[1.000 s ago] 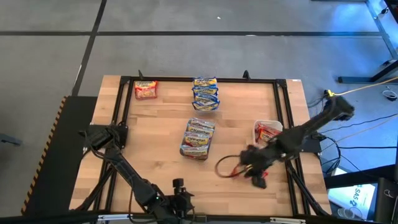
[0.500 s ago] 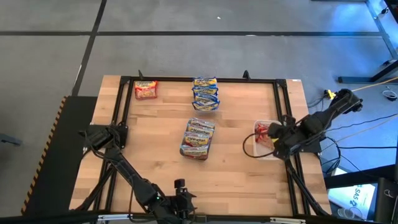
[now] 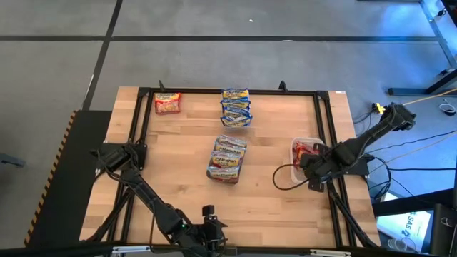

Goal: Sort Maruchan noodles
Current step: Put the red noodle pack into the white bin

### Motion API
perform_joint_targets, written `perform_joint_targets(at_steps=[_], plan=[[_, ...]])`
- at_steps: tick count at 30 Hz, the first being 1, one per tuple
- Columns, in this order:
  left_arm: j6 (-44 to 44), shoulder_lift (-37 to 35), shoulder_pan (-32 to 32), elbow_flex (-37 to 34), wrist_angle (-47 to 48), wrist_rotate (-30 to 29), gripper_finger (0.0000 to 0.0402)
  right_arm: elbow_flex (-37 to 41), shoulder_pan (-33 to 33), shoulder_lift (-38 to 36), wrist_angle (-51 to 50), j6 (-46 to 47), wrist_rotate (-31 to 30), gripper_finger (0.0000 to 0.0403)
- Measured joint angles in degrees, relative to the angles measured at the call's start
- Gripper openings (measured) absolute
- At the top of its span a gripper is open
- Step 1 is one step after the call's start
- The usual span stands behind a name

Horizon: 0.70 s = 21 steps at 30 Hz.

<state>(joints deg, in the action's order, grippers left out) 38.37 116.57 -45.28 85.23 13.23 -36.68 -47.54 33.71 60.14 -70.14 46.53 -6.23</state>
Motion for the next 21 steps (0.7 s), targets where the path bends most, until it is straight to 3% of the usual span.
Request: perform_joint_targets(at_steps=[8, 13, 21], plan=[[-0.7, 0.0, 0.3, 0.0, 0.0, 0.2, 0.0196, 6.8, 0.0, 0.0, 5.8, 1.0, 0.0, 0.0087], [-1.1, 0.0, 0.3, 0.0, -0.1, 0.2, 0.0196, 7.9, 0.0, 0.0, 5.6, 1.8, -4.8, 0.009], [-1.1, 0.0, 0.3, 0.0, -0.5, 1.7, 0.0196, 7.9, 0.0, 0.0, 4.4, 1.7, -5.8, 0.0149]])
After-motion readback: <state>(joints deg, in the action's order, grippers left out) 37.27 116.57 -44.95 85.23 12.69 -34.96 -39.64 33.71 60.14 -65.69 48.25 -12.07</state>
